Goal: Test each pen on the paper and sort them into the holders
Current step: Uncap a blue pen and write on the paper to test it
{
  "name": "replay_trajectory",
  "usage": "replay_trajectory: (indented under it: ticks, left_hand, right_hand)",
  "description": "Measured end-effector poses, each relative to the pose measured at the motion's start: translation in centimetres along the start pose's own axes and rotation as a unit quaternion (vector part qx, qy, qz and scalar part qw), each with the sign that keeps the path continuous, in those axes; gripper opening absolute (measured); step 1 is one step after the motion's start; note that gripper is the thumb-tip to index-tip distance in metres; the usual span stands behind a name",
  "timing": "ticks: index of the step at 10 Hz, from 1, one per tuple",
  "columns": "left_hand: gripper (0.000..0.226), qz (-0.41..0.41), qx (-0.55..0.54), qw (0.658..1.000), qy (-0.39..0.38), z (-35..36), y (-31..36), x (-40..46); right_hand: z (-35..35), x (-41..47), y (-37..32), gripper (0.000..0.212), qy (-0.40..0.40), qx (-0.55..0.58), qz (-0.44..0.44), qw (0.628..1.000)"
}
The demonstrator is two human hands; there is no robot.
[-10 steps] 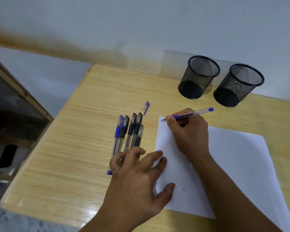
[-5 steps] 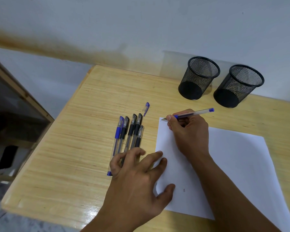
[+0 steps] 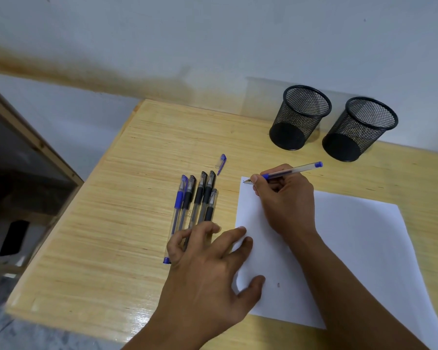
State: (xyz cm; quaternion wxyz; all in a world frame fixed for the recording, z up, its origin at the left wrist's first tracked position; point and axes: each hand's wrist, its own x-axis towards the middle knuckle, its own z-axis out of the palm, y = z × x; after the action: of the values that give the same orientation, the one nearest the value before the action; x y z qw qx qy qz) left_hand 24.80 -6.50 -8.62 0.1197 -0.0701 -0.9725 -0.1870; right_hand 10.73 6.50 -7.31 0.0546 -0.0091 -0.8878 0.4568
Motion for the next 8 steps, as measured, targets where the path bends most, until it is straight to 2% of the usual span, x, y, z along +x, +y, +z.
replay_trajectory:
  ticks: [8]
  left_hand:
    - [0.049, -0.003, -0.002, 1.000, -0.006, -0.09, 0.06, -0.06]
  right_hand:
    - [-0.04, 0.04, 0.09, 0.015, 0.015, 0.002, 0.006, 1.000]
